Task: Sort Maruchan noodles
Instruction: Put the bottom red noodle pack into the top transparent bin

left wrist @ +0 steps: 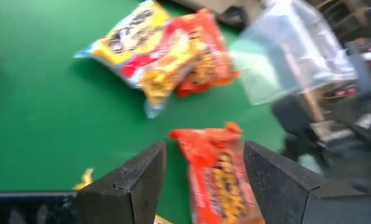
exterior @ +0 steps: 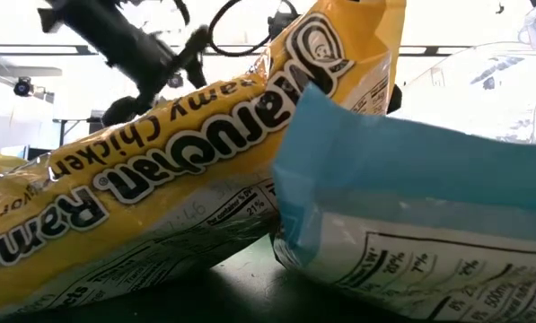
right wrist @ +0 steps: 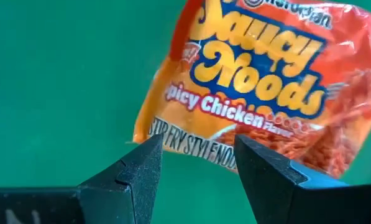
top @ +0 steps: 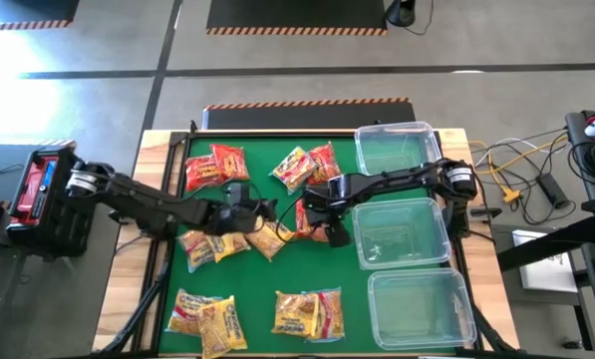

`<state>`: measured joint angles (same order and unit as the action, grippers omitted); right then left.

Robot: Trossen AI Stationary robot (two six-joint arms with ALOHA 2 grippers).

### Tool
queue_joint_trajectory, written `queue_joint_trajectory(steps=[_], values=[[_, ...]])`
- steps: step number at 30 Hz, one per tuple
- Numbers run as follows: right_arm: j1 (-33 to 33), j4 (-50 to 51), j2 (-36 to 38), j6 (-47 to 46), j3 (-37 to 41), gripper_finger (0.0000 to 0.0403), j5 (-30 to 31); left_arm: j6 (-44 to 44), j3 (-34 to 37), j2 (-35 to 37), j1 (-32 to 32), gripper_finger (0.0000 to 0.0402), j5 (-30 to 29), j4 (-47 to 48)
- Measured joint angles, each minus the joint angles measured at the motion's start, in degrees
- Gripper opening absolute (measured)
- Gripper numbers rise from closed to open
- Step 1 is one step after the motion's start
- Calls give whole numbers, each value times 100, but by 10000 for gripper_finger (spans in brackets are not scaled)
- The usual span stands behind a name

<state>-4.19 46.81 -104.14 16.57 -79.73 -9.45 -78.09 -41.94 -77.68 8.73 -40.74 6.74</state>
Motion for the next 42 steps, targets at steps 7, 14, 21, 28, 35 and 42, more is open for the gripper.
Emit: queue_joint_trajectory(steps=[7, 14, 21, 28, 35, 42], values=[[-106, -60, 0, -403, 227, 191, 39, 379, 51, -292, -511, 201, 870, -109], [-111, -400, 0, -632, 447, 191, 25, 781, 52, -1009, -622, 201, 1416, -1344], [-111, -577, 7, -766, 512, 191, 26, 786, 51, -1932, -660, 201, 1784, -2759], [-111, -578, 7, -764, 603, 191, 37, 597, 49, -2150, -643, 201, 1931, -2923], [-111, -628, 13, -762, 773, 191, 39, 599, 49, -2134, -643, 201, 1931, -2936], [-111, -746, 13, -762, 809, 191, 39, 600, 45, -2132, -643, 201, 1929, -3177]])
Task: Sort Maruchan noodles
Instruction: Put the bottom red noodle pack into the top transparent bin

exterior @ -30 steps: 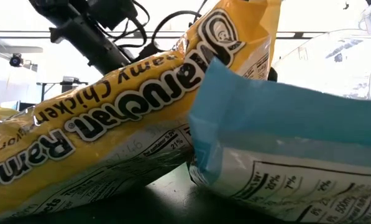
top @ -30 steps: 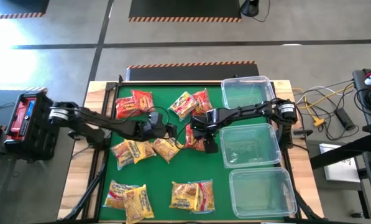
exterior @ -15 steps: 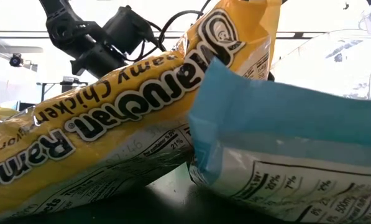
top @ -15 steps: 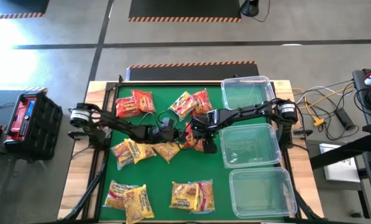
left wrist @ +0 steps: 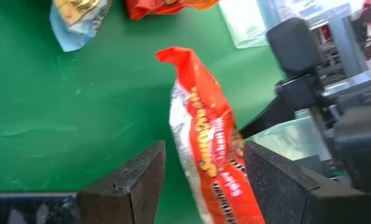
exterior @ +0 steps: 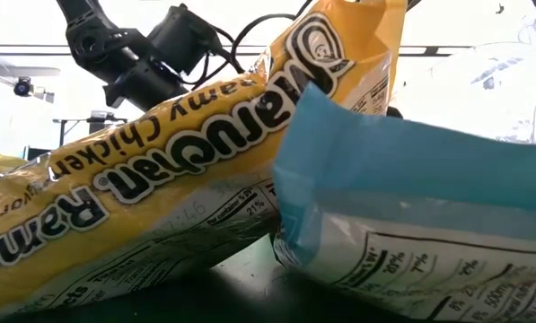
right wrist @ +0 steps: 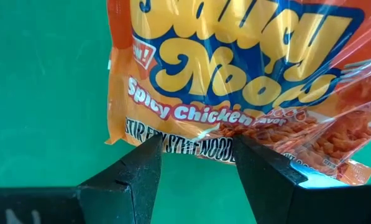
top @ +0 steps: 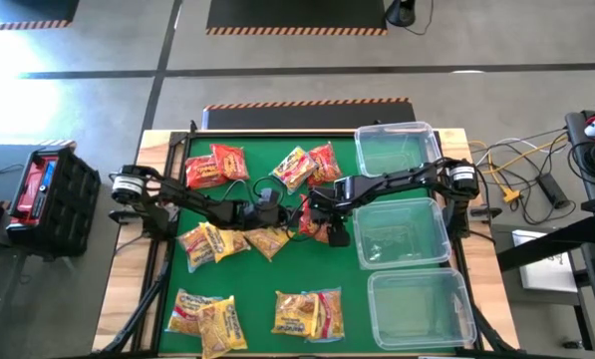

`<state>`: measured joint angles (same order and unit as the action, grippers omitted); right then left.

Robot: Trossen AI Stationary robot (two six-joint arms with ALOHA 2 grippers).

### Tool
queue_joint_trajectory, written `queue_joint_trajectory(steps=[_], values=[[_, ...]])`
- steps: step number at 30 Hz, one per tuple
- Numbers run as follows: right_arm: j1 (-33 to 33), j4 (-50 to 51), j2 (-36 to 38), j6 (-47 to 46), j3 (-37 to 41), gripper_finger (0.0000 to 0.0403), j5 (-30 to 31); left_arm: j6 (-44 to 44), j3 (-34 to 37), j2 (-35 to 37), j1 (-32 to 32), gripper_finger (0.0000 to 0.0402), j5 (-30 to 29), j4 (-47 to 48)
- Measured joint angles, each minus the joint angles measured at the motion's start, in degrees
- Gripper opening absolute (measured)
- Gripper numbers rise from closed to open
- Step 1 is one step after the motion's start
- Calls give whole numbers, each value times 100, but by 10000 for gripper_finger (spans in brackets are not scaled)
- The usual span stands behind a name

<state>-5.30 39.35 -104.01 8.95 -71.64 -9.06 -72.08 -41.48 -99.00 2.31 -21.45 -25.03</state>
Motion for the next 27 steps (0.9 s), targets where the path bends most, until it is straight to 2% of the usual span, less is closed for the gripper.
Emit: queue_joint_trajectory(steps=[7, 13, 27], values=[[0, -160, -9, 40, 9, 191, 2, -193, -1, -105, -7, 201, -2, -119], [1, -288, -13, 49, 10, 191, 4, -219, -13, -374, -7, 201, -13, -906], [2, -367, -17, 2, 21, 191, 6, -389, -64, -551, -20, 201, 62, -902]])
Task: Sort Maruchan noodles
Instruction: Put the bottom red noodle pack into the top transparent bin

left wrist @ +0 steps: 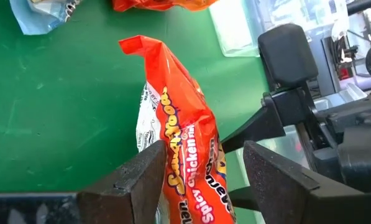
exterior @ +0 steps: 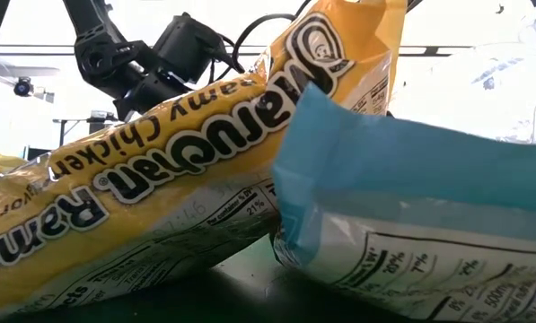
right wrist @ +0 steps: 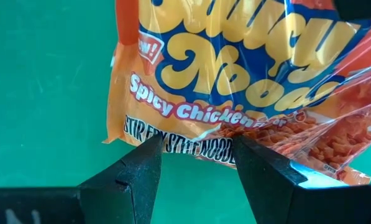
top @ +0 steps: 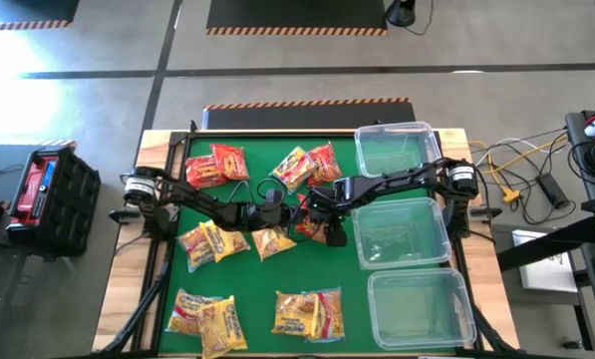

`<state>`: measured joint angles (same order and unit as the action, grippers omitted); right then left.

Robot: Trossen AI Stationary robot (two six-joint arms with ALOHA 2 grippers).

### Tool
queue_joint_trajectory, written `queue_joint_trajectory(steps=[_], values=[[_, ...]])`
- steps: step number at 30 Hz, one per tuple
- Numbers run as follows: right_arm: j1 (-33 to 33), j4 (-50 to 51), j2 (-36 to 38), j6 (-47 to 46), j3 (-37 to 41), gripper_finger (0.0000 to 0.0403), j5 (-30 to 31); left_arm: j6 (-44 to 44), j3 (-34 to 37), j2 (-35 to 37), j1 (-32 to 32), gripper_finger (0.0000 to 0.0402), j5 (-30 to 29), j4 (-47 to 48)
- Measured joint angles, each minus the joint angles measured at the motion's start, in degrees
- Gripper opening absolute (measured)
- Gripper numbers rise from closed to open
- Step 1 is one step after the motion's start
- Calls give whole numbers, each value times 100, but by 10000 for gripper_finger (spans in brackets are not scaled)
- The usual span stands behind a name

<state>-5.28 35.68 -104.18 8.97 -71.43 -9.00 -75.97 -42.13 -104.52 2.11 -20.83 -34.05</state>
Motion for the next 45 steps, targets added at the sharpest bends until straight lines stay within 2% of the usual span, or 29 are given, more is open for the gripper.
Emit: queue_joint_trajectory(steps=[14, 26, 30, 39, 45], values=[[-2, -37, 4, -50, 36, 191, 0, 40, -21, 44, 4, 201, 62, 365], [0, -257, 4, -110, 39, 191, -2, 191, -498, -179, -50, 199, 192, 966], [0, -228, 45, -109, 38, 191, -2, 197, -501, -176, -52, 171, 209, 969], [0, -80, 301, -138, 42, 191, 18, 226, -501, -166, -55, 55, 283, 903], [-2, 275, 704, -151, 42, 191, 40, 270, -503, -71, -70, 41, 321, 937]])
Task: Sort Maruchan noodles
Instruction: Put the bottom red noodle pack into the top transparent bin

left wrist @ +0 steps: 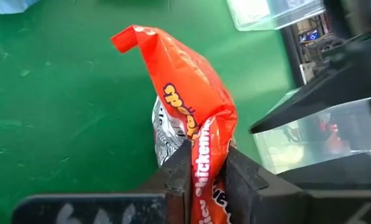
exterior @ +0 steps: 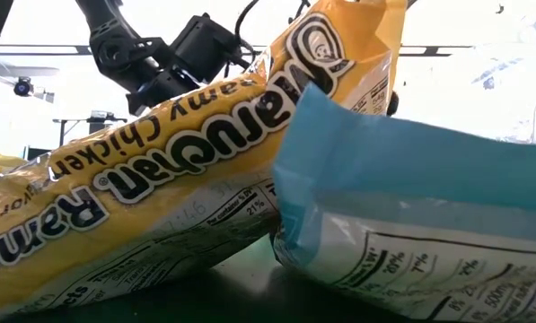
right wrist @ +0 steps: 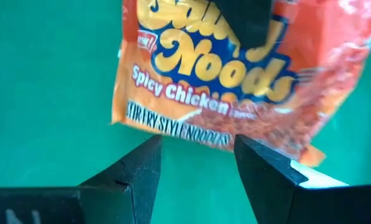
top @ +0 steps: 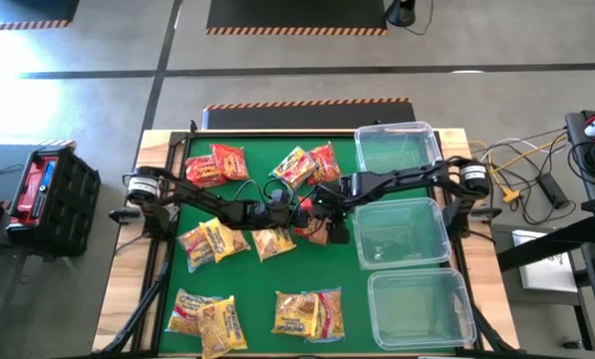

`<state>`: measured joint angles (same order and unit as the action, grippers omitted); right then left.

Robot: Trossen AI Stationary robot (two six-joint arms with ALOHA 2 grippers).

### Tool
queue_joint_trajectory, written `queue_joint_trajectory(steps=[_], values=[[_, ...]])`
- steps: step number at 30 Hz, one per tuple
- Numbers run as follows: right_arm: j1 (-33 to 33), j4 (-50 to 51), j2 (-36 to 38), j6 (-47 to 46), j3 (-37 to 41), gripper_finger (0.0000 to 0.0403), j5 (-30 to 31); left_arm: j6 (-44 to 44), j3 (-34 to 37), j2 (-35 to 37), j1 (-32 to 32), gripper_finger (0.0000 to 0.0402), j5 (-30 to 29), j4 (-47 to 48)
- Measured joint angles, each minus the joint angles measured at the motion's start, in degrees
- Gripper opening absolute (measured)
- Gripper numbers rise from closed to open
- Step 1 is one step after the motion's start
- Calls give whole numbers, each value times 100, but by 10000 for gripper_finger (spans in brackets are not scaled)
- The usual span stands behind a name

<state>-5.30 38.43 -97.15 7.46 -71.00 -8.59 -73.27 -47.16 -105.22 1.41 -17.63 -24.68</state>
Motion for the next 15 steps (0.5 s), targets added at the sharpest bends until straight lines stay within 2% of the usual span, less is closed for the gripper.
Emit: queue_joint_trajectory(steps=[5, 15], values=[[0, 107, 542, -102, -2, 191, 266, 71, 2, 168, -85, 40, -89, 15], [-1, 193, 1773, -671, 26, 191, 1374, 340, -293, 319, -323, 40, -248, -40]])
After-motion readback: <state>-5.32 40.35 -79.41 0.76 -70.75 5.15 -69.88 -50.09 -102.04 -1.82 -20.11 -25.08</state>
